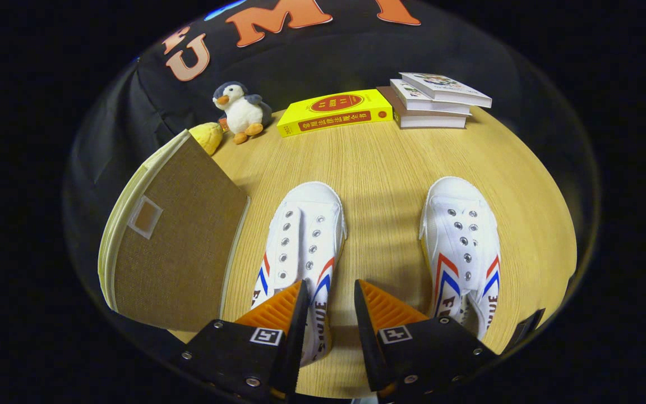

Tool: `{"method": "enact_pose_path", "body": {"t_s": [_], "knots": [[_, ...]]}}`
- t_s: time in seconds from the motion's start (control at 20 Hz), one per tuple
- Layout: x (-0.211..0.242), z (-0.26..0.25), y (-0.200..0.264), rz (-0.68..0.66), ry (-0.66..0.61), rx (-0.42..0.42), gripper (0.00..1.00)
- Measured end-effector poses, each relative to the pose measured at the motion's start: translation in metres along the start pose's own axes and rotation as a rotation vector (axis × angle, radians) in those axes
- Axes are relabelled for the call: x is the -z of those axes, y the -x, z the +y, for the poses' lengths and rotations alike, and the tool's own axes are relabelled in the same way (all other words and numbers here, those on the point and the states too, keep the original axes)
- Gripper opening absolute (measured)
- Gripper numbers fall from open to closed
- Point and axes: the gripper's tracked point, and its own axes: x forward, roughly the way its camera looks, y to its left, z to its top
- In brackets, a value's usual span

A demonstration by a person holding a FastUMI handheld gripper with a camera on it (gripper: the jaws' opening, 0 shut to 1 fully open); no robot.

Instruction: Open the storage box then place both shoes into the box .Put the left shoe in first, then the right shoe, with the right side of both shoes facing outward in a uniform manner.

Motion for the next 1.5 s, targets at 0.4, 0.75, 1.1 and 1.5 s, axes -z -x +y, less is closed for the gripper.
{"method": "enact_pose_path", "body": {"t_s": [0.4, 0.75, 1.1, 1.5], "knots": [[0.011, 0.006, -0.013, 0.066, -0.033, -0.048, 0.26], [0.009, 0.008, -0.012, 0.006, -0.025, -0.069, 0.09], [-0.008, 0.016, 0.005, -0.028, -0.22, -0.099, 0.0], [-0.06, 0.042, 0.066, -0.167, -0.243, -0.094, 0.0]]}}
